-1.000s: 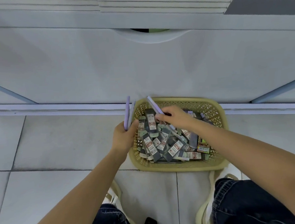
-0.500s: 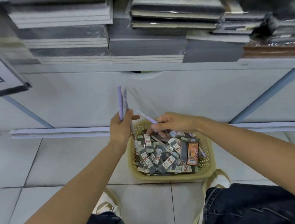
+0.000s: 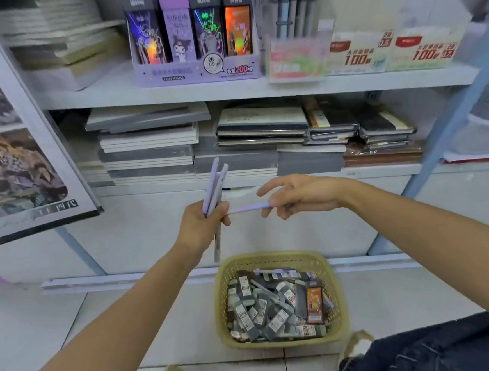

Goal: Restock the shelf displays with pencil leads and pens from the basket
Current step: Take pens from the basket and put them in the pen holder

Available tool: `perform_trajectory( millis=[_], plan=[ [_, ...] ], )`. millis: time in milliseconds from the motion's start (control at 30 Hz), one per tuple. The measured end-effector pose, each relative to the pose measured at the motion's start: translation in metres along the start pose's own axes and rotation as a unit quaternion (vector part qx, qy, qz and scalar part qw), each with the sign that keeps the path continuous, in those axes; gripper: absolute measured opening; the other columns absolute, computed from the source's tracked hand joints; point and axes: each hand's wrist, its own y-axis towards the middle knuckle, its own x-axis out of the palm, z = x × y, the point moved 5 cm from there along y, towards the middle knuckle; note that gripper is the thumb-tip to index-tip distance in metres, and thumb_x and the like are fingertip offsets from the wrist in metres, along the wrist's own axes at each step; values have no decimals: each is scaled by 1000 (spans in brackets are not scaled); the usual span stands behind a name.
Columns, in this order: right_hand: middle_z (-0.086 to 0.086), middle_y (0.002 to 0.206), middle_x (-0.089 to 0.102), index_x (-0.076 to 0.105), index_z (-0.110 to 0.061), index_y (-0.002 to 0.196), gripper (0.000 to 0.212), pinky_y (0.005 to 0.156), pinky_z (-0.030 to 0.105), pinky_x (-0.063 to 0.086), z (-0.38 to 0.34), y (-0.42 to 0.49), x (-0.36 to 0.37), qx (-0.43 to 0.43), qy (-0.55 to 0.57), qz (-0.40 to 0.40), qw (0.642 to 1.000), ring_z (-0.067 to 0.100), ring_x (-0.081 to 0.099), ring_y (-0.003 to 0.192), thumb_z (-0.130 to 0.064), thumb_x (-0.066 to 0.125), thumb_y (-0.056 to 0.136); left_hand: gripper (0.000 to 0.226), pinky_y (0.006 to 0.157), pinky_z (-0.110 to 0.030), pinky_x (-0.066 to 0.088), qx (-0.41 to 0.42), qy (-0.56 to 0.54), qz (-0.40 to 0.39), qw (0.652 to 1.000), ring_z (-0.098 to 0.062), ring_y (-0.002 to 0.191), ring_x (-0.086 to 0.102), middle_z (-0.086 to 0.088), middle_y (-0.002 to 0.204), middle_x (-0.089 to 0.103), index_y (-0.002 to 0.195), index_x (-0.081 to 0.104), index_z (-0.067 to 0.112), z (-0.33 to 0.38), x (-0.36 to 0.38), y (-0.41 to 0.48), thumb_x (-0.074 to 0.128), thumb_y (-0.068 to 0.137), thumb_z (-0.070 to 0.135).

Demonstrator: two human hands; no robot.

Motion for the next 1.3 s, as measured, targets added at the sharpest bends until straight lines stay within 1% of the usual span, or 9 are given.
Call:
perform_trajectory(
  millis=[133,233,400,567,800,933,1033,1133,1300],
  plan=[
    [21,108,71,61,-5,113,21,82,27,56,-47,-21,-23,-150,45,120,980,25,71,95,-6,60,92,23,39,-15,33,-19,-73,38,996,-2,37,38,4,58,62,87,66,5,38,-8,3,59,97,24],
    [12,97,74,68,-6,104,15,82,27,57,-78,-31,-28,-230,43,211,949,20,72,88,-6,58,93,24,37,-15,30,0,-101,32,994,-2,34,34,6,52,63,88,65,4,74,-6,4,59,97,26],
    [8,96,73,67,-7,106,17,78,23,56,-145,-59,-37,-314,17,296,902,17,70,87,-5,55,95,22,36,-15,31,44,-126,-15,991,-4,33,32,-6,80,76,94,65,10,133,-2,6,60,95,31],
    [9,92,70,63,-5,107,14,77,26,57,-222,-96,-63,-377,-66,386,839,15,69,81,-5,53,97,24,35,-16,29,86,-157,-11,984,-4,34,32,-6,80,74,93,73,10,186,-10,20,64,92,33],
    [21,99,67,60,1,106,15,74,25,54,-277,-110,-120,-334,-226,490,773,20,66,82,-7,52,98,39,34,-18,26,115,-153,-10,982,-7,33,29,-10,68,55,99,69,-2,232,-10,45,73,82,33],
    [18,98,69,60,-5,101,9,74,25,54,-278,-94,-137,-283,-289,490,773,18,66,81,-7,53,97,30,34,-13,29,127,-160,-23,979,-2,33,39,-7,74,68,98,68,3,242,-2,58,74,83,28],
    [12,97,69,62,-4,101,9,85,31,56,-273,-82,-142,-266,-316,486,770,16,67,86,-9,55,97,32,34,-13,30,130,-167,-33,977,0,33,44,-9,74,72,99,68,4,244,4,66,75,80,27],
    [10,99,69,63,-4,103,12,87,34,56,-270,-75,-141,-260,-350,467,770,18,68,92,-11,55,97,38,34,-16,27,136,-164,-45,976,-4,33,31,-12,81,75,95,68,7,246,8,71,76,72,35],
    [2,87,69,61,-12,90,7,83,33,58,-272,-75,-145,-244,-379,428,783,11,69,81,-13,57,96,35,33,-17,25,143,-162,-53,975,-7,35,23,-14,85,75,94,67,8,245,9,76,76,73,35]
  ],
)
